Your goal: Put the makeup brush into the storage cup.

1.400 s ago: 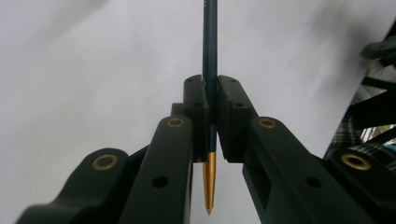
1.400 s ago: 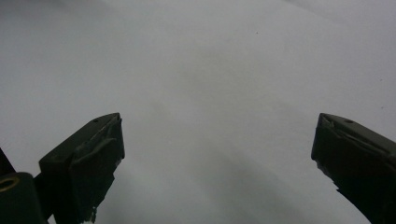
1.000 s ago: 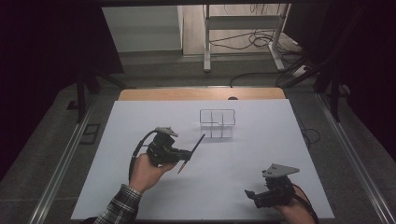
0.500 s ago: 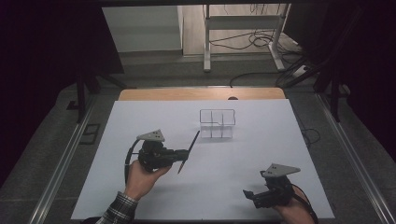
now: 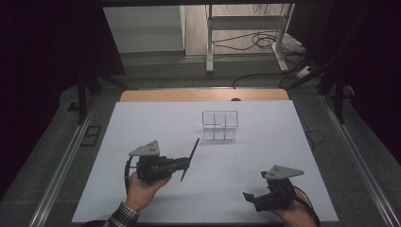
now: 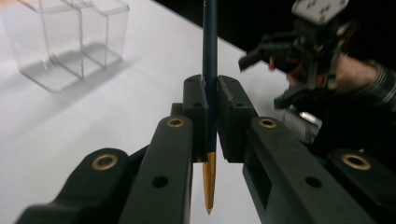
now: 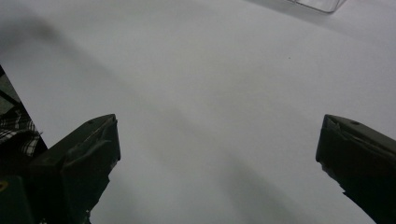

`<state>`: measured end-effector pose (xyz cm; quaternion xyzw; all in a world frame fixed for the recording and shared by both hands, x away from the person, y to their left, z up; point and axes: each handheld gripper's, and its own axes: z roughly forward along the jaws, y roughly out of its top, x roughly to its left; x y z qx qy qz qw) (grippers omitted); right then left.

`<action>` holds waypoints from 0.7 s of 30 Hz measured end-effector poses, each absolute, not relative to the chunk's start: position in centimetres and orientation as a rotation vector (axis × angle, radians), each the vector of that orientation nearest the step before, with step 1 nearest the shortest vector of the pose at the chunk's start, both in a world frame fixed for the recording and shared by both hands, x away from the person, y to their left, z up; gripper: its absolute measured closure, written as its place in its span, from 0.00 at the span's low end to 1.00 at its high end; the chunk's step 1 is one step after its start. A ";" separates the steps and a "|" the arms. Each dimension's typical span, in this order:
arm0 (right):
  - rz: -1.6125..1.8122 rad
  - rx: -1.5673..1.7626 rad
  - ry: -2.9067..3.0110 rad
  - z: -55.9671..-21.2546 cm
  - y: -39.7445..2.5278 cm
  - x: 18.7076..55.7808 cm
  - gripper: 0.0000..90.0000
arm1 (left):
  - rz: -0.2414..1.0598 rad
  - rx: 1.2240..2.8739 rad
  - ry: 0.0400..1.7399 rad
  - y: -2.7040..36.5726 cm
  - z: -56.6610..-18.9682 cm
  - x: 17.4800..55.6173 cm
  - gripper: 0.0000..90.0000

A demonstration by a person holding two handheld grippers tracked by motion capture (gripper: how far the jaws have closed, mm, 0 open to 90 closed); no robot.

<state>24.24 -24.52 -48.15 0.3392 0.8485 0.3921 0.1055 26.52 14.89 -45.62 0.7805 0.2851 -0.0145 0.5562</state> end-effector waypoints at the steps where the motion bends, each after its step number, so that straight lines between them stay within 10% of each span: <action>1: 1.153 0.990 2.498 -48.1 -24.4 24.2 0.00 | -0.038 1.879 0.671 14.6 -46.0 26.6 0.93; 21: 0.987 0.764 2.481 -46.5 -22.6 23.7 0.07 | -0.127 2.021 0.671 13.5 -46.5 27.4 0.93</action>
